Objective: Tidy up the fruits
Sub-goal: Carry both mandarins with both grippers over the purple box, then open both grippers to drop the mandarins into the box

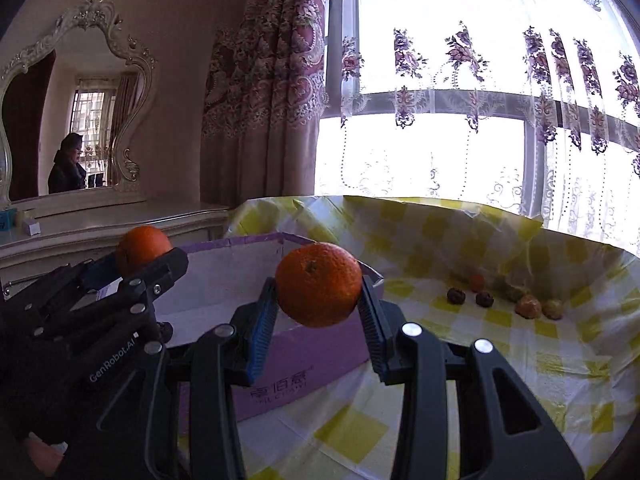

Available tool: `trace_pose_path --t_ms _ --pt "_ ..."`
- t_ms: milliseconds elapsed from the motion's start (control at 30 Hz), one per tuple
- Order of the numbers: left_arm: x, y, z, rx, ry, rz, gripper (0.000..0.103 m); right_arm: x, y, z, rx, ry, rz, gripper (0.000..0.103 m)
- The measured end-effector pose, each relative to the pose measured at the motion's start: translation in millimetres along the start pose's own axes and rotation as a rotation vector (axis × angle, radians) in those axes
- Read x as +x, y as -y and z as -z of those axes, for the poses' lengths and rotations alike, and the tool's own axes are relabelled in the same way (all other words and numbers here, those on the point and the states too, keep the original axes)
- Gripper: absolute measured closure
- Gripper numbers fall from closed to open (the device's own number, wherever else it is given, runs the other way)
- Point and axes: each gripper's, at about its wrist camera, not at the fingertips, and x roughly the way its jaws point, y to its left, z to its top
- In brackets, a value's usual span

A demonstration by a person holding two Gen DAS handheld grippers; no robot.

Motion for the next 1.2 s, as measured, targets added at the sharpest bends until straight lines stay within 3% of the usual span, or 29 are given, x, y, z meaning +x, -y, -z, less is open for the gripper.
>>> trace_pose_path --t_ms 67,200,333,400,933,1000,1033,1067,1100,1200 --pt "13.0 -11.7 -2.9 -0.005 -0.077 -0.031 0.06 21.9 -12.2 -12.2 -0.026 -0.052 -0.041 0.062" --pt "44.4 -28.9 -7.2 0.025 -0.27 -0.074 0.06 85.1 -33.6 -24.4 -0.078 -0.291 -0.111 0.062" --pt "78.0 -39.8 -2.9 0.058 -0.506 -0.038 0.06 137.3 -36.8 -22.3 -0.085 -0.514 -0.147 0.062" --pt "85.5 -47.6 0.8 0.034 -0.561 -0.029 0.06 151.7 -40.3 -19.5 -0.121 -0.573 -0.116 0.062" --pt "96.1 -44.3 7.5 0.154 -0.719 -0.052 0.059 189.4 -55.2 -3.0 -0.281 -0.827 -0.11 0.062" --pt "98.9 -43.5 8.1 0.173 -0.732 -0.066 0.057 192.1 -55.7 -2.0 -0.286 -0.843 -0.12 0.058" --pt "100.1 -43.9 7.7 0.171 -0.736 -0.06 0.046 192.9 -55.5 -1.7 -0.285 -0.848 -0.123 0.051" --pt "100.8 -45.3 6.1 0.16 -0.733 -0.051 0.029 192.4 -55.3 -2.8 -0.281 -0.839 -0.124 0.037" --pt "99.0 -45.9 4.0 0.153 -0.72 -0.048 0.024 190.6 -55.0 -4.5 -0.276 -0.823 -0.125 0.029" --pt "94.7 -44.2 -1.3 0.171 -0.686 -0.076 0.016 185.6 -54.5 -7.8 -0.271 -0.795 -0.128 0.028"
